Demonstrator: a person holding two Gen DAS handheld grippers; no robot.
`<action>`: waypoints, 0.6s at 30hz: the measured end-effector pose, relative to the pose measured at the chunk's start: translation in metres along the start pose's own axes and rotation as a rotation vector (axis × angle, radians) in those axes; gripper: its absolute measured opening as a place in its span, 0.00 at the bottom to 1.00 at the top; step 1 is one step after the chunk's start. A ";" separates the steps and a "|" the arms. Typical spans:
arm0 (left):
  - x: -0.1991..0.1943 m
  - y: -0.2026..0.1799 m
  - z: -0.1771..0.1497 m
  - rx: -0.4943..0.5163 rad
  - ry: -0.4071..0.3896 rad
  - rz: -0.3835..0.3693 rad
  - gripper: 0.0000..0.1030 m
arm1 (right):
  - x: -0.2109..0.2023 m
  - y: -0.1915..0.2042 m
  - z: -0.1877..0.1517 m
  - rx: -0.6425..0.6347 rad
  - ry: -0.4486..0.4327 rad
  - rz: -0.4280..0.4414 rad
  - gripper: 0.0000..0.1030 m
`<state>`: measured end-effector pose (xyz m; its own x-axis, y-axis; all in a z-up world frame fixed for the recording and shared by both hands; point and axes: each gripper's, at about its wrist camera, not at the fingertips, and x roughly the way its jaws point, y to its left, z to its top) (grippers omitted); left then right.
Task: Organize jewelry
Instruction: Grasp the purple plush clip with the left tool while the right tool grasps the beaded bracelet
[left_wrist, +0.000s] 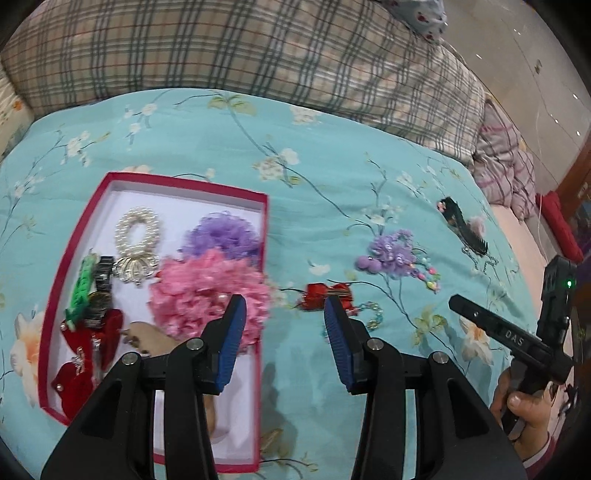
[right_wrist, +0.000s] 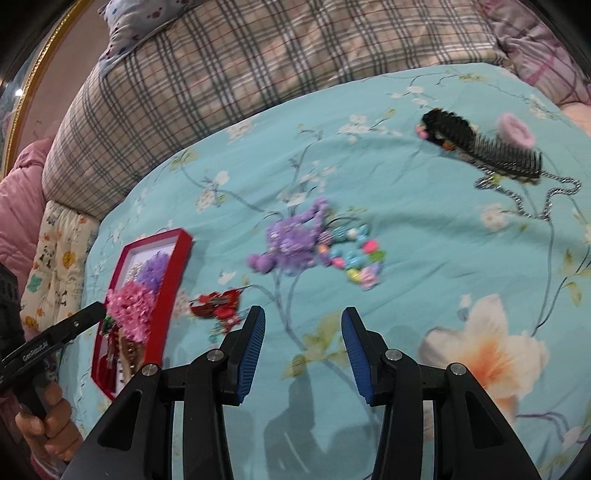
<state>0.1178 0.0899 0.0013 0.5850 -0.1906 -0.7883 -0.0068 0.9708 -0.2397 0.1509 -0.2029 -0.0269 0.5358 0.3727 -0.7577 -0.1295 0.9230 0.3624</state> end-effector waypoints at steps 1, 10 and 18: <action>0.002 -0.005 0.001 0.007 0.004 -0.005 0.41 | 0.000 -0.002 0.002 0.001 -0.004 -0.006 0.44; 0.033 -0.040 0.013 0.060 0.042 -0.031 0.41 | 0.020 -0.023 0.021 -0.016 -0.011 -0.098 0.41; 0.065 -0.061 0.024 0.097 0.080 -0.044 0.41 | 0.060 -0.027 0.032 -0.066 0.034 -0.158 0.41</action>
<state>0.1756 0.0219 -0.0218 0.5161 -0.2408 -0.8220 0.0986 0.9700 -0.2222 0.2135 -0.2085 -0.0652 0.5253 0.2247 -0.8207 -0.1014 0.9742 0.2017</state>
